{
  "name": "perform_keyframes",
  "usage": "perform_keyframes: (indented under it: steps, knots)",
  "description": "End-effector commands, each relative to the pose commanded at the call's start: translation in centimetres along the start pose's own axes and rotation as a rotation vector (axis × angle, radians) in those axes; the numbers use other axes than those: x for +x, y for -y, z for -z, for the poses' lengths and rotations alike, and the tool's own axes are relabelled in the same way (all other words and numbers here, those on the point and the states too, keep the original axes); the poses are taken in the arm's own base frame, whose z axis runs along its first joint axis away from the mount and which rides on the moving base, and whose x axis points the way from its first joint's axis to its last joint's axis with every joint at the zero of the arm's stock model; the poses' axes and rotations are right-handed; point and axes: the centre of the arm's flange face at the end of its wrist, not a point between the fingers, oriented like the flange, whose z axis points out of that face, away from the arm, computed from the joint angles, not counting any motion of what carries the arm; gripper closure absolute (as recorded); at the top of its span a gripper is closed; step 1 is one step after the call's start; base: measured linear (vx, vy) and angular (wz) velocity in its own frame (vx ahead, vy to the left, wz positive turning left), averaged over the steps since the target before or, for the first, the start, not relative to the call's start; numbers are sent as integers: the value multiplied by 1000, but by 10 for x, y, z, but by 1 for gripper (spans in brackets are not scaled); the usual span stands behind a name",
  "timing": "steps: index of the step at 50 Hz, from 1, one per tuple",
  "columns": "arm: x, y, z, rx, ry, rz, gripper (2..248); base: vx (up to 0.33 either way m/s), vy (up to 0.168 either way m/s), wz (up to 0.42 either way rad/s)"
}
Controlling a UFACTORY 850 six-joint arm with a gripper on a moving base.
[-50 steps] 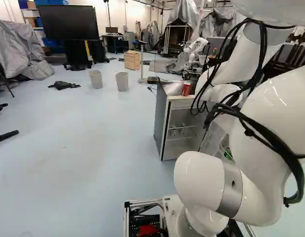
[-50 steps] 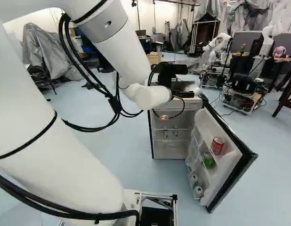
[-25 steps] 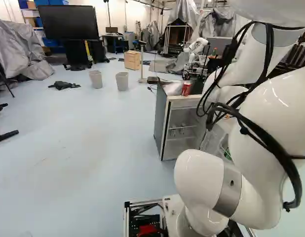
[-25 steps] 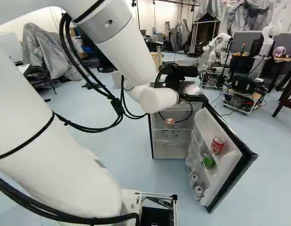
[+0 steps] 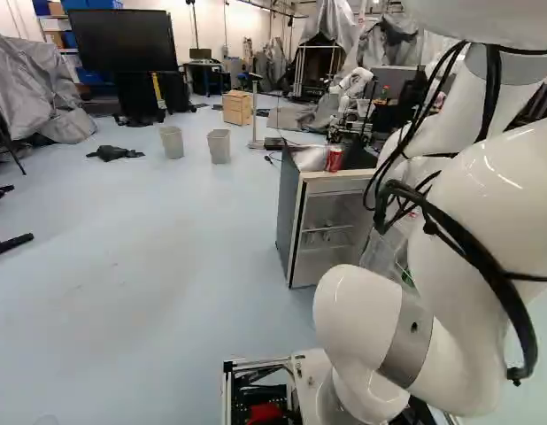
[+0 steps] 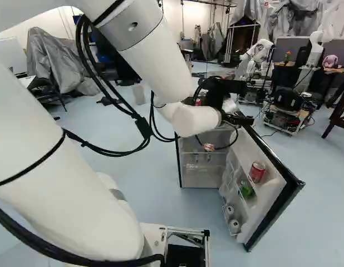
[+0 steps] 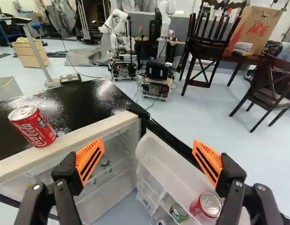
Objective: Grab a drink from the fridge
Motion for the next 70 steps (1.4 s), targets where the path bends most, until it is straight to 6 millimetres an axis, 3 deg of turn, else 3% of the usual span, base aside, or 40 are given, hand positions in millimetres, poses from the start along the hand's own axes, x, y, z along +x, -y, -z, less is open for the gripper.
perform_keyframes:
  steps: [21,48,70]
  knots:
    - [1,-32,-8,-71,5,-25,3,0,0,0]
    - [17,-56,-54,-101,68,-37,3,0,0,0]
    - [28,-79,-73,-136,240,-63,3,0,0,0]
